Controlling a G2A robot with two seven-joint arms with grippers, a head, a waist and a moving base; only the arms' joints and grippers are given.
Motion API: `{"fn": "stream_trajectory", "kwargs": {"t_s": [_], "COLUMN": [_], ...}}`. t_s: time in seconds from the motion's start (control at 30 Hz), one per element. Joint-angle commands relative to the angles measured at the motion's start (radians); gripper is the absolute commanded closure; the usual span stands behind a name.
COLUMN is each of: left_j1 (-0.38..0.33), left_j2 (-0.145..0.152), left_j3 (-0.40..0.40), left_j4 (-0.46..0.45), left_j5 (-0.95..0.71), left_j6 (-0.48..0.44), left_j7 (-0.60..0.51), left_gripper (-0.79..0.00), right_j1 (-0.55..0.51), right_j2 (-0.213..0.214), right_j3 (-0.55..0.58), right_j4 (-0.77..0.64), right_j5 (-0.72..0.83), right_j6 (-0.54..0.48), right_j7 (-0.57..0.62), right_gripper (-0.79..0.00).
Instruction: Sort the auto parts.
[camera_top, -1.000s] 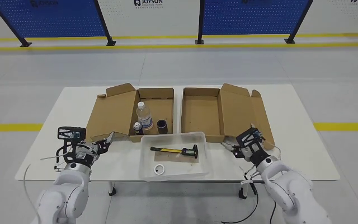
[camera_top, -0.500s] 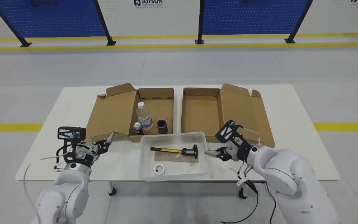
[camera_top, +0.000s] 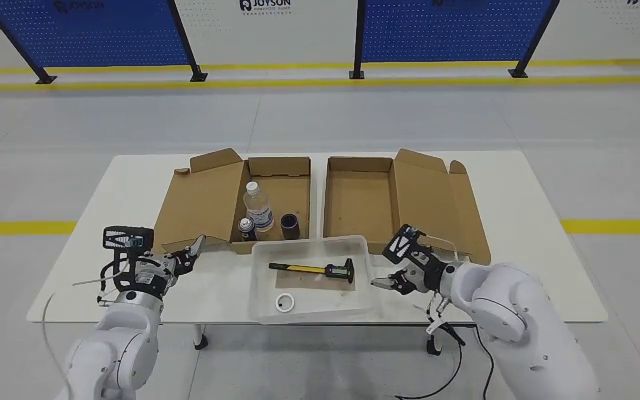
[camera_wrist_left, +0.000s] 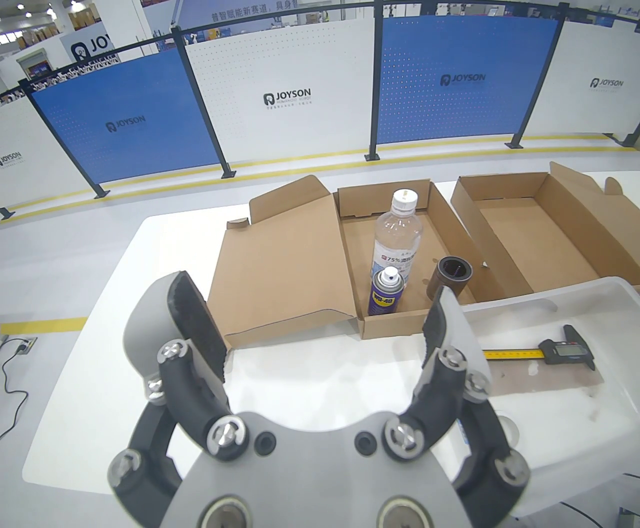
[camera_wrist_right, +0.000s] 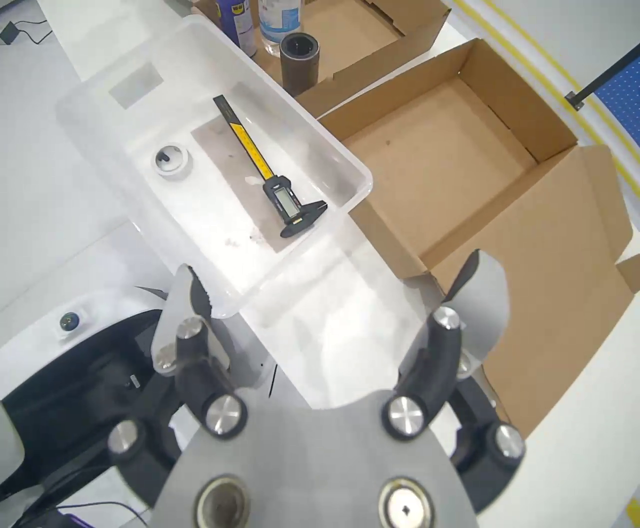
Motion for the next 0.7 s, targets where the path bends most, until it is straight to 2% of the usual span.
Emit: {"fn": "stream_trajectory", "kwargs": {"t_s": [0.0,0.47,0.53,0.67], "left_j1": [0.000,0.000,0.000,0.000], "left_j2": [0.000,0.000,0.000,0.000], "left_j3": [0.000,0.000,0.000,0.000], "left_j4": [0.000,0.000,0.000,0.000], "left_j5": [0.000,0.000,0.000,0.000], "left_j6": [0.000,0.000,0.000,0.000], "left_j7": [0.000,0.000,0.000,0.000], "left_gripper": [-0.785,-0.785,-0.785,-0.785], "right_j1": [-0.001,0.001,0.022,0.134], "right_j2": [0.000,-0.001,-0.006,-0.023], "right_j3": [0.000,-0.008,-0.042,-0.164], "right_j4": [0.000,-0.005,0.006,0.028], "right_j5": [0.000,0.009,0.068,0.087], "right_j6": [0.000,-0.002,0.005,0.064], "right_j7": [0.000,-0.019,-0.033,0.064], "right_gripper": [-0.785,-0.785,-0.785,-0.785]}}
